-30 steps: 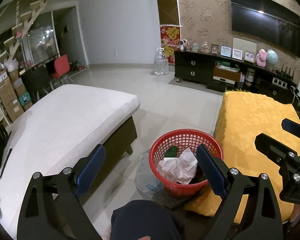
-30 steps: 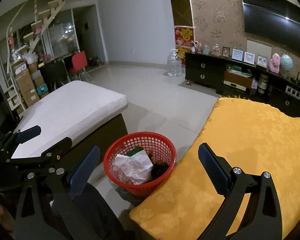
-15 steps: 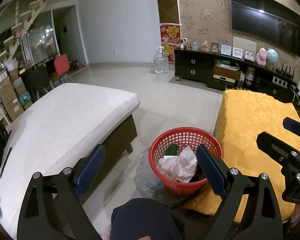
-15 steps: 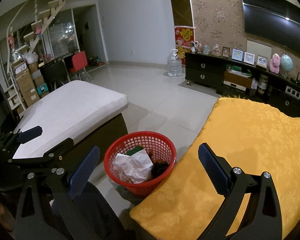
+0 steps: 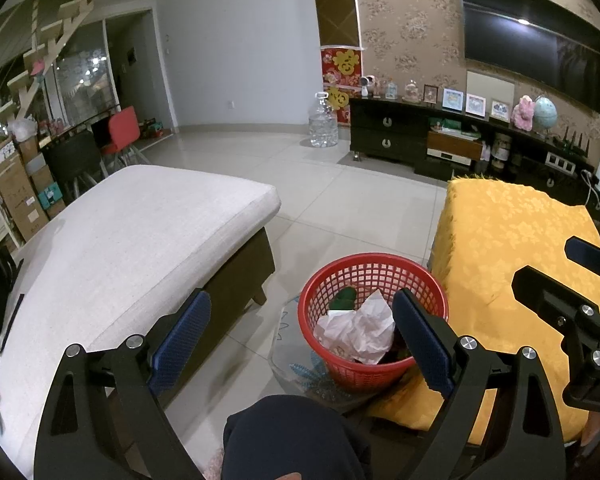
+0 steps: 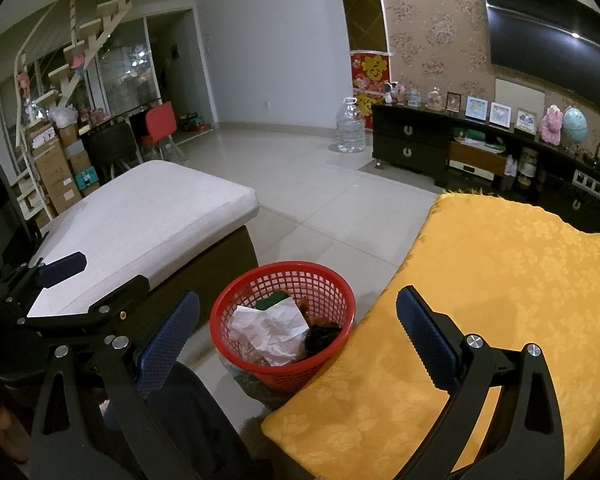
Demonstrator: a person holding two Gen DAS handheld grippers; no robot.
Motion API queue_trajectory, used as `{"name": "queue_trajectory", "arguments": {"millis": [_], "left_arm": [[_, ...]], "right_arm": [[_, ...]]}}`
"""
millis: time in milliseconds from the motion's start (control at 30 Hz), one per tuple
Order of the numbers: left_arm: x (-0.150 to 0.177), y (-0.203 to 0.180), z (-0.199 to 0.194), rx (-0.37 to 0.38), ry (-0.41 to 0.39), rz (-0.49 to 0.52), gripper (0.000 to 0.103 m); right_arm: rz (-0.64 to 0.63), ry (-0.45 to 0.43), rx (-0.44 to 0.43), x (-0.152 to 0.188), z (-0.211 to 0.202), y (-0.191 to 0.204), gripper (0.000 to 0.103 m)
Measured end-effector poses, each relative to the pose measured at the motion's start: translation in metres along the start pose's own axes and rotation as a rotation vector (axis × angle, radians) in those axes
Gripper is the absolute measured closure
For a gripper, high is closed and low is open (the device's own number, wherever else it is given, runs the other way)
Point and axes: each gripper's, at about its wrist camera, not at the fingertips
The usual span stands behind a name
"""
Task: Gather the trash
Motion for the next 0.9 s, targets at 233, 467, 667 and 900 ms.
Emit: {"name": "queue_trajectory", "arguments": {"millis": [233,467,667,900], "left_arm": [[0.0,0.0,0.0,0.0,0.002,0.0,0.014],[-0.001,0.0,-0.001,0.001,0.003,-0.001,0.014],[0.003,0.0,-0.001,-0.003,0.005,-0.002,0.014],[0.012,0.0,-0.001,-0.003,0.009,-0.005,0.014]], "right_arm": [[0.001,0.0,-0.001,0.0,0.0,0.0,0.007],[0.0,0.0,-0.001,-0.001,0.0,-0.001,0.007],[0.0,0.002,-0.001,-0.001,0.0,-0.001,0.007],[0.001,0.003,-0.003,0.0,0.0,0.0,0.007]]}}
Point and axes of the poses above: each gripper's, at about its wrist camera, not at the fingertips, and z roughly the way its jaws point, y to its left, x to its underside, and after that the axes turned 5 degrees about -x, right-handed
